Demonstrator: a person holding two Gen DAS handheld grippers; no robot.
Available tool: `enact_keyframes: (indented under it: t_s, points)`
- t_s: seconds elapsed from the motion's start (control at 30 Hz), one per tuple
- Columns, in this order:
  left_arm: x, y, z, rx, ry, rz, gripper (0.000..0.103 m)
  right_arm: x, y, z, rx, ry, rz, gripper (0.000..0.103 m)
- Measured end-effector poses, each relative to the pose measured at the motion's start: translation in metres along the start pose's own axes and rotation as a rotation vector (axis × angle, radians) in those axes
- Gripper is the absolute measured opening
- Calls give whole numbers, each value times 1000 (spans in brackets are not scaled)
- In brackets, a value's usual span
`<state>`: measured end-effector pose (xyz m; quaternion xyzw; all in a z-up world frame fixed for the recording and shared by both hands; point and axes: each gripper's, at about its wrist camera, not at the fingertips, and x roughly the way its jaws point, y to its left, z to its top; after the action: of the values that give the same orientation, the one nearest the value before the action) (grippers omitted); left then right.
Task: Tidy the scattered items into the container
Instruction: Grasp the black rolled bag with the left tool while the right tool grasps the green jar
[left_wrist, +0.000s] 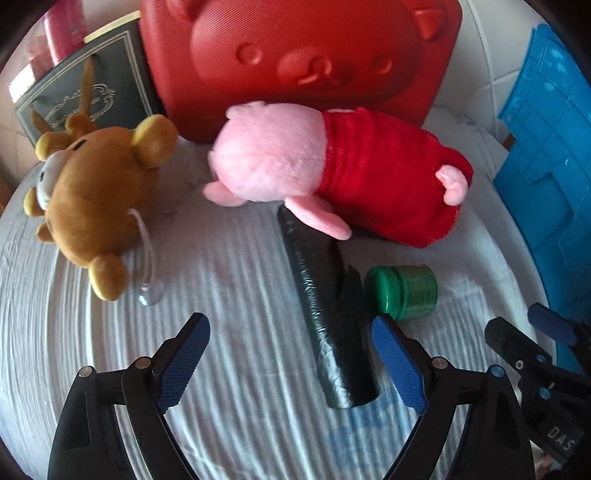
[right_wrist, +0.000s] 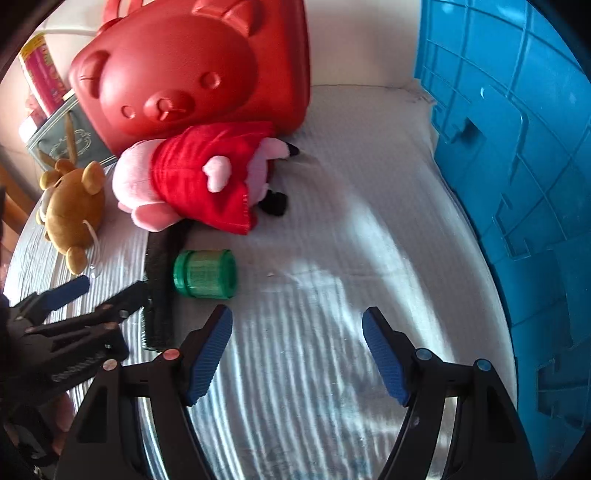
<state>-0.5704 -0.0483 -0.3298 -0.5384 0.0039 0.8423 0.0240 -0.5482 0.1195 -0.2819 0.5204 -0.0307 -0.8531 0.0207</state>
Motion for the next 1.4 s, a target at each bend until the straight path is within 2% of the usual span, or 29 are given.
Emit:
enact_keyframes:
  t_s: [0.07, 0.1, 0.33, 0.43, 0.5, 0.53, 0.6, 0.63, 0.8, 0.87, 0.9, 0.93, 1.1, 1.17, 1.2, 1.3, 1.4]
  points:
    - [6, -2, 0, 20, 4, -16, 79, 5, 1, 3, -1, 6, 16, 72]
    - [6, 0, 0, 19, 1, -11, 78, 8, 4, 4, -5, 6, 29, 67]
    - [-4, 33, -12, 27, -36, 123, 75, 36, 40, 16, -45, 22, 144, 66]
    - [2, 44, -11, 13, -17, 131, 75, 51, 54, 17, -67, 43, 161, 66]
    - [7, 43, -9, 15, -9, 117, 75, 62, 62, 16, -92, 65, 142, 65]
    - [9, 40, -7, 23, -11, 110, 75, 66, 62, 15, -94, 76, 138, 52]
    - [11, 32, -2, 42, -23, 96, 75, 66, 58, 13, -81, 68, 122, 39]
    - [13, 26, 0, 54, -26, 90, 76, 66, 54, 13, -72, 72, 121, 35]
    - [29, 2, 14, 108, -26, 93, 76, 60, 45, 14, -70, 60, 141, 36]
    - [33, 2, 13, 97, -15, 86, 62, 56, 44, 16, -54, 38, 150, 46]
    - [33, 3, 11, 86, -12, 78, 53, 55, 44, 18, -41, 32, 155, 60]
    - [31, 4, 9, 78, -9, 79, 51, 56, 44, 19, -32, 31, 160, 65]
    - [23, 12, -8, 10, 2, 107, 44, 64, 53, 25, -5, 20, 178, 65]
    - [20, 14, -15, -25, 11, 104, 42, 70, 58, 26, -5, 27, 161, 57]
    - [18, 13, -18, -30, 12, 103, 42, 72, 60, 25, -6, 32, 154, 56]
    - [18, 7, -23, -14, 9, 112, 43, 72, 60, 23, 3, 28, 147, 56]
    - [21, 3, -20, -11, 3, 116, 49, 71, 60, 21, -2, 30, 150, 56]
